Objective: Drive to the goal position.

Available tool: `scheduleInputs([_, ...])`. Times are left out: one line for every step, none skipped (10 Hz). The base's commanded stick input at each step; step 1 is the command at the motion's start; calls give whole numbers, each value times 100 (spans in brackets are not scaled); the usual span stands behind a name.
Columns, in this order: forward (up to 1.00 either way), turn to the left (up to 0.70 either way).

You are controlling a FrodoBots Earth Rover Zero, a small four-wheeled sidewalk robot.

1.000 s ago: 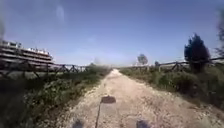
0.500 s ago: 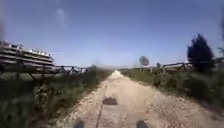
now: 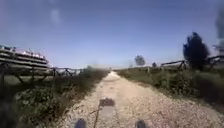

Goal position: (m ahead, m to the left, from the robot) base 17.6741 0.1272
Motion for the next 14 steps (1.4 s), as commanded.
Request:
scheduleInputs([70,0])
scheduleInputs([70,0])
scheduleInputs([70,-7])
scheduleInputs([70,-19])
scheduleInputs([70,-24])
scheduleInputs([70,-10])
scheduleInputs([70,0])
scheduleInputs([70,0])
scheduleInputs([70,0])
scheduleInputs([70,0])
scheduleInputs([70,0])
scheduleInputs([70,6])
scheduleInputs([70,16])
scheduleInputs([70,24])
